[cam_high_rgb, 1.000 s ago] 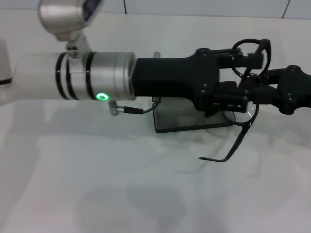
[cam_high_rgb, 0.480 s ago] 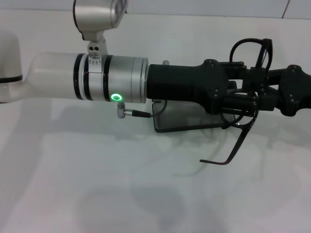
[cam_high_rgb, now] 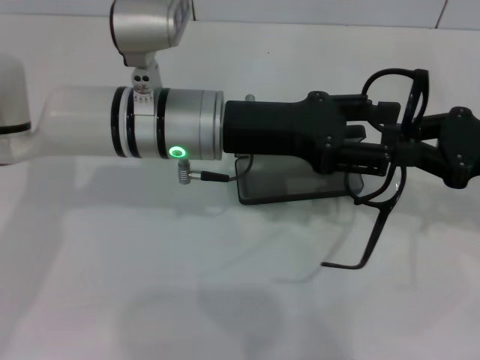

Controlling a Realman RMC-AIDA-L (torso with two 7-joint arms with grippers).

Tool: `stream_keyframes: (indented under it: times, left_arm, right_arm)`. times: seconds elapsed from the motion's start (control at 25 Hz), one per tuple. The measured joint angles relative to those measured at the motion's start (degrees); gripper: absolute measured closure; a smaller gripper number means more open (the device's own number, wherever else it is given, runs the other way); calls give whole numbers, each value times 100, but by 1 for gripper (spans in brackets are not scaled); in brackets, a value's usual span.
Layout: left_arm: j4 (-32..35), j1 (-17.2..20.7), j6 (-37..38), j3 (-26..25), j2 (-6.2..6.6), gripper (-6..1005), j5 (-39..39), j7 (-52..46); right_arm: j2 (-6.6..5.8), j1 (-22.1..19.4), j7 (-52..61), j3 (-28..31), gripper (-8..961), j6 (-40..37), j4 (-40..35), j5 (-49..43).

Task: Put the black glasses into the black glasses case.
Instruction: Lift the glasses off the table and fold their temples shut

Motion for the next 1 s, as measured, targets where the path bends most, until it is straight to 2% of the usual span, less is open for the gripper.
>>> stream_keyframes:
  times: [0.24, 0.44, 0.6, 0.76, 0.88, 1.0]
  left_arm:
    - [-87, 217, 290, -6, 52, 202, -267, 6]
    - [-422, 498, 281, -1, 98, 203, -447, 36]
    - [-644, 611, -63, 7, 33, 203, -382, 77]
    - [-449, 612, -146, 11, 23, 203, -12, 184]
    - [-57, 561, -131, 15, 20, 203, 459, 520]
    - [323, 492, -82, 15, 20, 203, 752, 801]
  right_arm:
    - [-79, -218, 15, 241, 855, -51, -156, 66]
    - [-85, -338, -4, 1042, 856, -723, -271, 81]
    - [18, -299, -10, 1688, 856, -1333, -292, 308]
    - [98, -277, 13, 1721, 855, -1557, -305, 959]
    - [210, -221, 1, 1717, 855, -1331, -340, 1238]
    - [243, -91, -14, 1615, 855, -899, -359, 1160]
